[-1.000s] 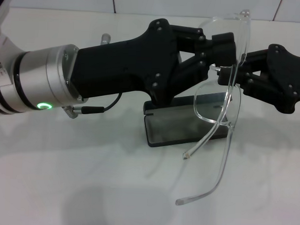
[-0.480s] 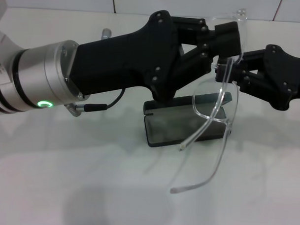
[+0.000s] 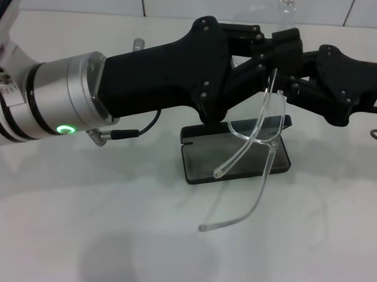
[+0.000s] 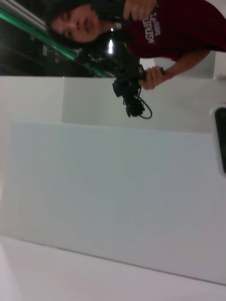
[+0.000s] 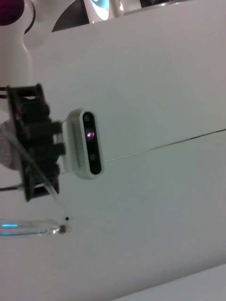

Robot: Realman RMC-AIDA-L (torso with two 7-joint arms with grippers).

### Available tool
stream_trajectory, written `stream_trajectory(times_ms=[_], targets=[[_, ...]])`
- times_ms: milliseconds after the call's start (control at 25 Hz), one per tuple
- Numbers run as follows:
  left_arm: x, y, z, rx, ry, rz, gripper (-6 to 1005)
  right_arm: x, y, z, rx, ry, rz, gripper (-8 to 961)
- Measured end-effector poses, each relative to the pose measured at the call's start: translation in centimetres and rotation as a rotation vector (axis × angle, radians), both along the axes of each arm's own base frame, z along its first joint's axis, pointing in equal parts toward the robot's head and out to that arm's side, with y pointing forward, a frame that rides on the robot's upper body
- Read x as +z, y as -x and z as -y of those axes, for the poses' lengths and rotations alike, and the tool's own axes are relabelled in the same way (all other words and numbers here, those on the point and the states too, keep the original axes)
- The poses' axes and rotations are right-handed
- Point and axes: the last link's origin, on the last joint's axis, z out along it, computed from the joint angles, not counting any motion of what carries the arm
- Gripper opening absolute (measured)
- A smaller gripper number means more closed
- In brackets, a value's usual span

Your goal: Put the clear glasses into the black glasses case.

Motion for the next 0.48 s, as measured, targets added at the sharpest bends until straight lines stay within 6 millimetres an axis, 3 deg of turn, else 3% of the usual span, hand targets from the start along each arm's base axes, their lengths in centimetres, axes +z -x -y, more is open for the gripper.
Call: stream_trajectory(times_ms=[480], targets=[[-0.28,0.55,-0.57,0.042,-0.038,-0.018,82,0.16,0.25,-0.02,0.007,-0.002,-0.016,100]])
